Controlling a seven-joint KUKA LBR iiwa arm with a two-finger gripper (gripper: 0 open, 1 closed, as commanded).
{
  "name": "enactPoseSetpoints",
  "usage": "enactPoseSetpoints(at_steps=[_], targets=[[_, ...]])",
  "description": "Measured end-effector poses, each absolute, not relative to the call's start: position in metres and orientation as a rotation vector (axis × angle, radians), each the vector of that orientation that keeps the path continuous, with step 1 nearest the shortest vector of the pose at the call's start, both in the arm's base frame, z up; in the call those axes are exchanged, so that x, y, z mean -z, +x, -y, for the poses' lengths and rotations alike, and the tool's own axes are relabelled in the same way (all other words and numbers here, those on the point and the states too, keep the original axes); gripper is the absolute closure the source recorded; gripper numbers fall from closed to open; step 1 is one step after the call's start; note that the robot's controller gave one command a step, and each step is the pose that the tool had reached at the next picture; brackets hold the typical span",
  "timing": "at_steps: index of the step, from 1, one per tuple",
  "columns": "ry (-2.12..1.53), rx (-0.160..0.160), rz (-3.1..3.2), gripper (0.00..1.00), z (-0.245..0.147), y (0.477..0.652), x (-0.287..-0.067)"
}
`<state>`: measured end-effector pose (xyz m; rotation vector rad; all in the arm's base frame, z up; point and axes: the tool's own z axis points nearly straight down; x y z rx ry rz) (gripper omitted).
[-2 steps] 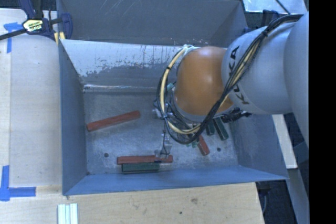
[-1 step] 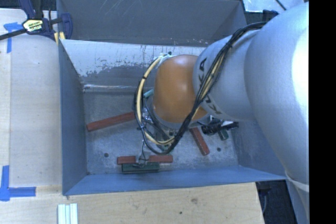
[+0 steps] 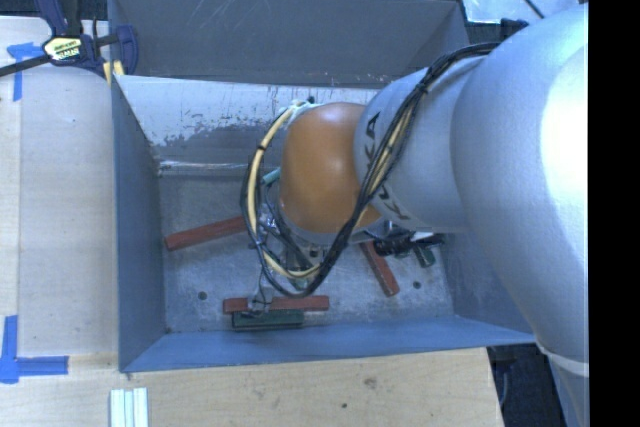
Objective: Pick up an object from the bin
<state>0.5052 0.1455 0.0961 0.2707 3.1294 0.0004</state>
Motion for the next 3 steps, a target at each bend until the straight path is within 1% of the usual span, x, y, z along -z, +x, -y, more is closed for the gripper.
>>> enactPoseSetpoints(at_steps=[1,2,3], targets=[[-0.081,-0.001,-3.136,0.0,-0.125,0.52,-0.133],[-0.434,0.0,-3.108,0.0,-0.094,0.546,-0.149],[-0.384,0.001,-3.106,0.0,-0.139,0.57,-0.12]])
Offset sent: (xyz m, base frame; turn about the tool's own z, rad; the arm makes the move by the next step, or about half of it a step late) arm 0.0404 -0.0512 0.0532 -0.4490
